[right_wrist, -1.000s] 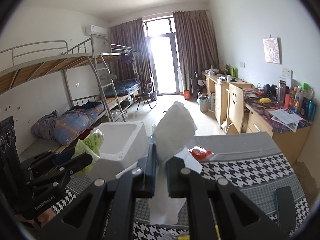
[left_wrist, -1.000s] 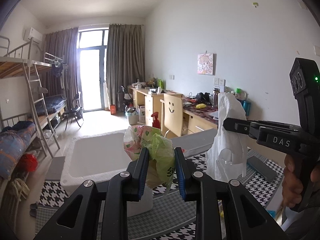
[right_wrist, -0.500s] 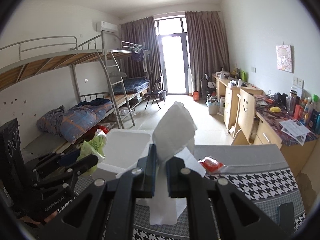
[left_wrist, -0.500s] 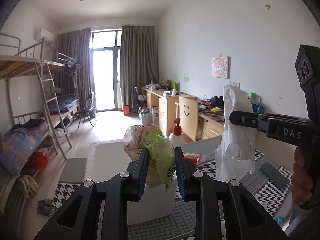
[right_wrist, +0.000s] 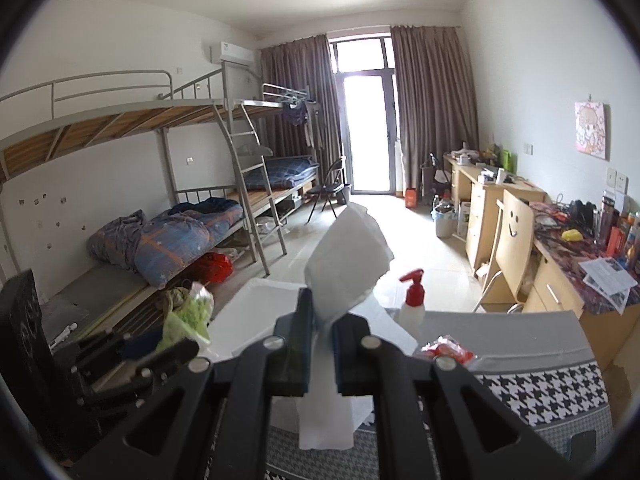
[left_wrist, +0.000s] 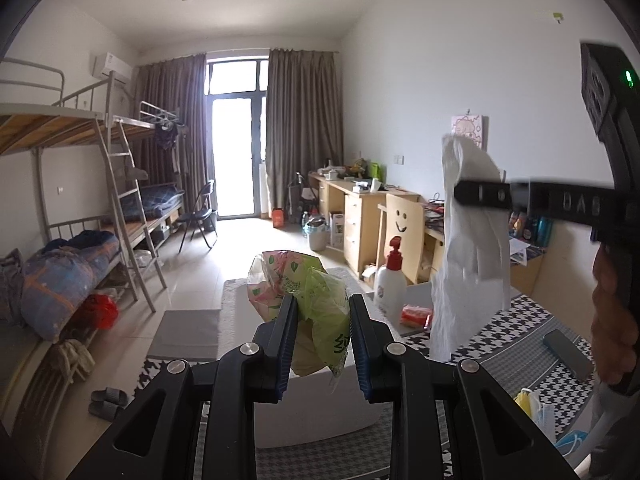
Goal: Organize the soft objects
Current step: 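Carry the plastic bag and tissue with both tools over the white foam box, then open the right tool over the foam box while the left tool lowers the bag inside, then return both tools to the remaining soft items on the table, then close the right tool on the blue face mask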
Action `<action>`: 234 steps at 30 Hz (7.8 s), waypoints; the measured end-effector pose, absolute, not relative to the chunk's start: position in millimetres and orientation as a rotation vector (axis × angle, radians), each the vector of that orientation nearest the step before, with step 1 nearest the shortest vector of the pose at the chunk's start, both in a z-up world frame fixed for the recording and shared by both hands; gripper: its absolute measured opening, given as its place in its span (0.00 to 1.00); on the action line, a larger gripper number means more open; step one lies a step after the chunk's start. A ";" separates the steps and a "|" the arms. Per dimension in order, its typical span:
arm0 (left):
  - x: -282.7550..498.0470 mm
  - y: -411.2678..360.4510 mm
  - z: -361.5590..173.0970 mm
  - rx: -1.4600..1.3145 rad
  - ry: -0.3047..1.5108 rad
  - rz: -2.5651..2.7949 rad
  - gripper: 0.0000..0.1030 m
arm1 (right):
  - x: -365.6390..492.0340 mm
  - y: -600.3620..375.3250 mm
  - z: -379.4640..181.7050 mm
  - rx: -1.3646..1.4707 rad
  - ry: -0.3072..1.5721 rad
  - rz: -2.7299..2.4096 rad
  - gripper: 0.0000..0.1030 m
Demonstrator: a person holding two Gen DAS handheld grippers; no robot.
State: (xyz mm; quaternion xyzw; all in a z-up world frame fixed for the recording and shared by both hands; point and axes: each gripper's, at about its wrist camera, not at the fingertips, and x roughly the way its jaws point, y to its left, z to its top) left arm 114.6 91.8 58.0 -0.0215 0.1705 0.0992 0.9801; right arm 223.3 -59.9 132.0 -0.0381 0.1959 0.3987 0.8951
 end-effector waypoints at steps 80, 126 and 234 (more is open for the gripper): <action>102.7 122.1 59.2 -0.109 0.341 0.268 0.27 | 271.5 46.7 88.9 -0.317 0.638 0.862 0.72; 186.8 117.9 45.8 -0.113 0.488 0.195 0.27 | 226.9 -65.7 98.7 -0.164 0.476 0.797 0.86; 77.2 -17.8 30.6 -0.042 0.348 -0.110 0.99 | 150.3 -210.5 54.3 -0.008 0.430 0.530 0.86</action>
